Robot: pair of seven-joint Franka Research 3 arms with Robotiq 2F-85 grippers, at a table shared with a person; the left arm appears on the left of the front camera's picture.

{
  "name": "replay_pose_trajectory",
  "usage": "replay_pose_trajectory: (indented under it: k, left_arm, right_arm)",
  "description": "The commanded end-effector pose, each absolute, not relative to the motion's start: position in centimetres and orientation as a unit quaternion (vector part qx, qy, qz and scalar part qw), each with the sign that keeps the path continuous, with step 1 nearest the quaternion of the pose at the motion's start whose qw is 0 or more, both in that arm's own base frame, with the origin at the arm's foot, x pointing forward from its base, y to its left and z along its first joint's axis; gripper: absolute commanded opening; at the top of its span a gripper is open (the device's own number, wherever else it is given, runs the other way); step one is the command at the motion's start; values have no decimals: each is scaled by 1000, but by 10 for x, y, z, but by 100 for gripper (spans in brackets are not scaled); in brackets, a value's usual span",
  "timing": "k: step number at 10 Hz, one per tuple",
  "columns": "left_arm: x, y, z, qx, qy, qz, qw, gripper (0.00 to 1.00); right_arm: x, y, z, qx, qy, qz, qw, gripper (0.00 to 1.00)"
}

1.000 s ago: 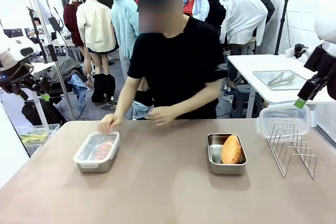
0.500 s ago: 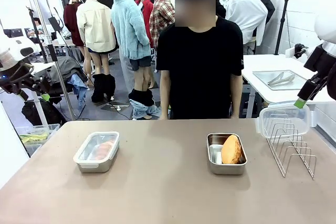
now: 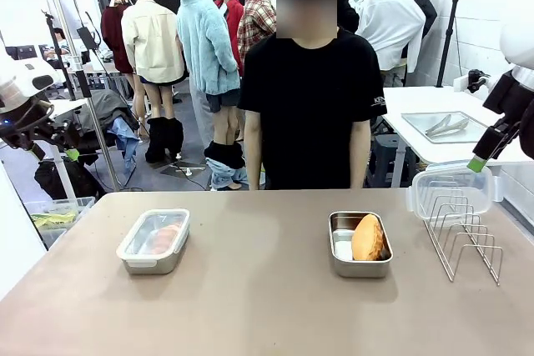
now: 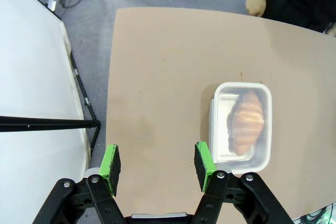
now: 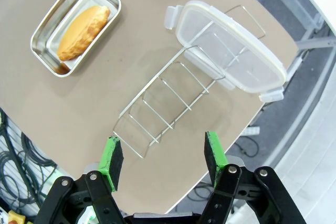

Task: Place the bread in airtight containers.
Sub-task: Pick up one Airtight Container lid and hand it to the human.

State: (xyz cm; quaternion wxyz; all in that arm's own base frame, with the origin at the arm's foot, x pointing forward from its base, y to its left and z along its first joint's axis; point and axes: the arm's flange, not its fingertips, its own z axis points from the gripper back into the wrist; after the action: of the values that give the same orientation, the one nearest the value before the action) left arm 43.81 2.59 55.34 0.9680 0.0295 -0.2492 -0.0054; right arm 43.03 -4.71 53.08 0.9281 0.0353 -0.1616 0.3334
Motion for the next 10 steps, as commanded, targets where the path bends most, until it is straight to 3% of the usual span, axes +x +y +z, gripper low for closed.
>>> replay_pose_trajectory:
  k: [1,10]
  left_arm:
    - [437,26,554,30,-250,4,968,74]
    - [437,26,554,30,-250,4,968,74]
  right_arm:
    - [432,-47,535,29,-150,332,931,78]
    - [432,-47,535,29,-150,332,931,78]
